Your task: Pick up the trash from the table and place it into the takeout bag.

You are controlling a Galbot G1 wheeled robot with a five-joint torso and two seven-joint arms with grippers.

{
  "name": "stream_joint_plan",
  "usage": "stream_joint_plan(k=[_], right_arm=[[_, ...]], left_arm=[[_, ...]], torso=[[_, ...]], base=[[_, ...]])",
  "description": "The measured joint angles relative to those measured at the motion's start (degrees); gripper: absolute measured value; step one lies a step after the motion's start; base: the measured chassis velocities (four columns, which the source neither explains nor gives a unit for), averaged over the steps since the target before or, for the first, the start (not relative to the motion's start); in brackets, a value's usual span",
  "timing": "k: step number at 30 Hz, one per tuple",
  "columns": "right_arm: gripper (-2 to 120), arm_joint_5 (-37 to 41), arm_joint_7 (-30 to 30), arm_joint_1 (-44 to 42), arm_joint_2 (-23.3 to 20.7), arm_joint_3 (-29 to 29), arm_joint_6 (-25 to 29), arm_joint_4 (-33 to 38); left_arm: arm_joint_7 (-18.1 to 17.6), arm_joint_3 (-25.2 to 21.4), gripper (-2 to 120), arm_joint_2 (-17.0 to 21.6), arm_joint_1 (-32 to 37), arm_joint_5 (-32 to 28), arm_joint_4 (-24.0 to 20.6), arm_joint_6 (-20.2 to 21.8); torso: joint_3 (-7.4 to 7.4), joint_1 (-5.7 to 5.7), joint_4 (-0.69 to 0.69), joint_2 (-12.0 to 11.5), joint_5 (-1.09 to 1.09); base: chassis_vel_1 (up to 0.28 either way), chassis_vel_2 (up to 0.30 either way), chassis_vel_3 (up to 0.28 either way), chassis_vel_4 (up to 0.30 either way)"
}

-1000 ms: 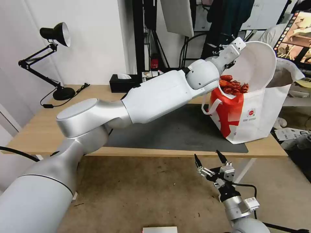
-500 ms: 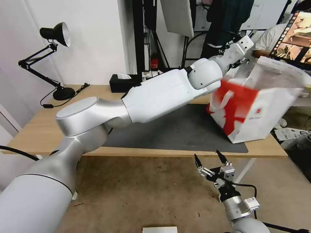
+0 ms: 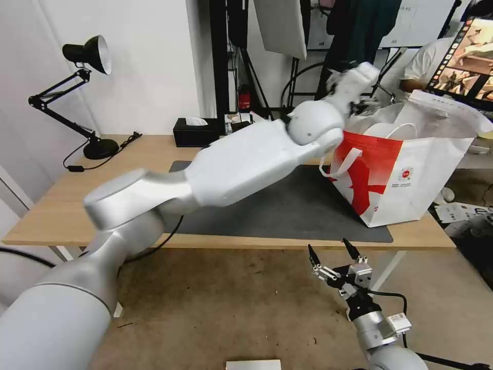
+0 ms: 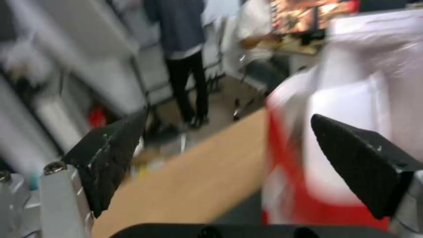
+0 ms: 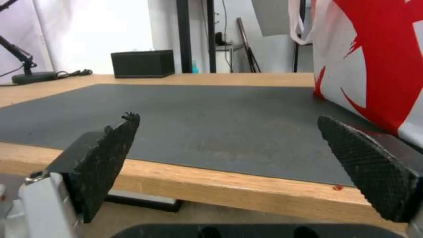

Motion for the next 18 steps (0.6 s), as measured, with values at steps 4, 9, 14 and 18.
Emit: stream_joint_plan(k=[4, 9, 14, 18], right_arm=[[100, 0.0, 0.0, 0.0, 0.0, 0.0, 0.0, 0.0], [100, 0.0, 0.0, 0.0, 0.0, 0.0, 0.0, 0.0], [100, 0.0, 0.0, 0.0, 0.0, 0.0, 0.0, 0.0], [100, 0.0, 0.0, 0.0, 0.0, 0.0, 0.0, 0.0]], left_arm=[[-7.1, -6.7, 100, 10.2, 7.9, -9.1, -10.6, 3.1], [-9.0, -14.4, 100, 19.7, 18.3, -13.0, -20.0, 3.5], [-7.9, -28.8, 100, 31.8, 38.2, -11.8, -32.5, -0.4], [-4.0, -40.4, 100, 36.2, 56.8, -1.6, -39.1, -4.8]], torso=[[0.00, 0.00, 0.02, 0.0, -0.03], [0.01, 0.00, 0.03, 0.0, -0.05], [0.00, 0.00, 0.03, 0.0, -0.03], [-0.01, -0.01, 0.03, 0.0, -0.04]], base=[[0.000, 0.000, 0.000, 0.000], [0.000, 0.000, 0.000, 0.000], [0.000, 0.000, 0.000, 0.000], [0.000, 0.000, 0.000, 0.000]])
